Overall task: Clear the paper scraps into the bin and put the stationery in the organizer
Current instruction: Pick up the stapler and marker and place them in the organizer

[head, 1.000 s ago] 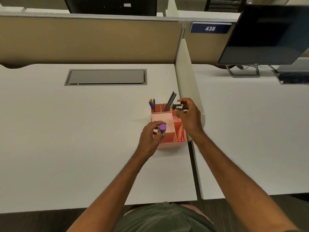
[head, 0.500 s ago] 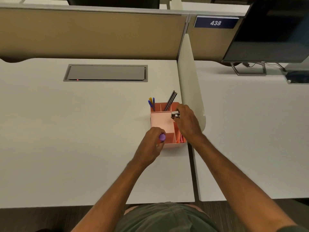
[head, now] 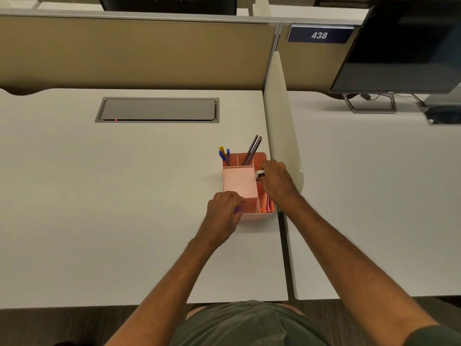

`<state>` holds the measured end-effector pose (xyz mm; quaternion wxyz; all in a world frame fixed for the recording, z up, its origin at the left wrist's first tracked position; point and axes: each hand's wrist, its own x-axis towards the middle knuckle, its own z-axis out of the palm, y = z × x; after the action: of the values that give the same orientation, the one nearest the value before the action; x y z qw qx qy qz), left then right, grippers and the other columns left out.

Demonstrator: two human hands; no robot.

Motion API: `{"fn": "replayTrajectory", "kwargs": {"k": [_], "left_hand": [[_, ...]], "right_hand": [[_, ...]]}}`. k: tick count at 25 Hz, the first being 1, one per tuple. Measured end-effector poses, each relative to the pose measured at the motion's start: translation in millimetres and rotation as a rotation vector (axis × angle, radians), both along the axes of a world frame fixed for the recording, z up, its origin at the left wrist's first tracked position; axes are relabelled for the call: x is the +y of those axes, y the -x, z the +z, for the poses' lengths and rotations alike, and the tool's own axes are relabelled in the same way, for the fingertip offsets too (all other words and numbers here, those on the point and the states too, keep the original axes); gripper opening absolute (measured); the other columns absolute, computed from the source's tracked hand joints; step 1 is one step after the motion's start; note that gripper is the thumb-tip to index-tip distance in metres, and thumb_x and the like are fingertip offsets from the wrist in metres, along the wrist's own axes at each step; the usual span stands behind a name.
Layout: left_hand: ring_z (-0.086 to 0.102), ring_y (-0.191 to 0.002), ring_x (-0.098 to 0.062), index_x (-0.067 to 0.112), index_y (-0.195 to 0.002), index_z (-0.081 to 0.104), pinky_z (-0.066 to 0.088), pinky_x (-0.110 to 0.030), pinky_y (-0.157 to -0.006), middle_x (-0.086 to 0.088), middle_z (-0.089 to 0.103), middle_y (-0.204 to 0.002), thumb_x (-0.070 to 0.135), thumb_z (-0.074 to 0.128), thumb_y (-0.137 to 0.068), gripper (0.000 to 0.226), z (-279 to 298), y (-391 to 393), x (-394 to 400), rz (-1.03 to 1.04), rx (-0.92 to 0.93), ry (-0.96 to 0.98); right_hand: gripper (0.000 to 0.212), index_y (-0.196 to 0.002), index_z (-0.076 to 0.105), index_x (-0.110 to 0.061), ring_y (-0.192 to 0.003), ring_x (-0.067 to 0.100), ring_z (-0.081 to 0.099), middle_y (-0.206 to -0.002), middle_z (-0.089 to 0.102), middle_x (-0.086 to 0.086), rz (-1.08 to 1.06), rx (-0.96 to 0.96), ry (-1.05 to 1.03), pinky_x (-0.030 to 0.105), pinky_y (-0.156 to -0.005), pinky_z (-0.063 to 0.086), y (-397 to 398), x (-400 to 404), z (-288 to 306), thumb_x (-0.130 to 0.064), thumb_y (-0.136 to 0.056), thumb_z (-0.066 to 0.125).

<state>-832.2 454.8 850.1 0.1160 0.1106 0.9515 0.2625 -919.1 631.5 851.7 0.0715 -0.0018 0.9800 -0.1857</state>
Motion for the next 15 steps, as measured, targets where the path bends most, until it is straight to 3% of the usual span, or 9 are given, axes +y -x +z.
{"fn": "replayTrajectory", "kwargs": {"k": [3,7,12,15], "left_hand": [[0.047,-0.128,-0.019,0.021,-0.133,0.057,0.040,-0.035,-0.112,0.000,0.055,-0.141,0.028,0.062,-0.098,0.036,-2,-1,0,0.001,0.004,0.007],[0.046,-0.128,-0.019,0.020,-0.133,0.057,0.039,-0.034,-0.112,0.000,0.055,-0.141,0.028,0.061,-0.099,0.035,-3,-1,1,0.015,0.021,0.000],[0.045,-0.129,-0.020,0.020,-0.135,0.056,0.039,-0.033,-0.109,-0.001,0.055,-0.141,0.027,0.061,-0.099,0.037,-3,-2,2,0.010,0.034,0.009],[0.046,-0.129,-0.020,0.021,-0.136,0.055,0.040,-0.034,-0.110,-0.001,0.055,-0.141,0.028,0.061,-0.099,0.038,-4,-1,4,0.015,0.028,0.026]], "right_hand": [[0.032,-0.132,0.057,-0.010,-0.118,0.026,0.056,-0.135,0.055,0.012,0.003,0.001,-0.029,0.036,-0.095,0.052,-2,0,-2,-0.021,-0.101,0.059],[0.034,-0.136,0.055,-0.012,-0.116,0.021,0.058,-0.136,0.052,0.008,-0.032,-0.043,-0.022,0.023,-0.083,0.045,-3,2,-5,-0.024,-0.105,0.052],[0.033,-0.132,0.062,-0.006,-0.123,0.026,0.052,-0.137,0.052,0.013,0.006,-0.009,-0.070,0.035,-0.096,0.052,-12,0,-1,-0.014,-0.100,0.060],[0.034,-0.132,0.063,-0.006,-0.125,0.026,0.049,-0.136,0.051,0.012,0.010,0.001,-0.090,0.035,-0.095,0.052,-14,-3,-3,-0.015,-0.099,0.062]]}}
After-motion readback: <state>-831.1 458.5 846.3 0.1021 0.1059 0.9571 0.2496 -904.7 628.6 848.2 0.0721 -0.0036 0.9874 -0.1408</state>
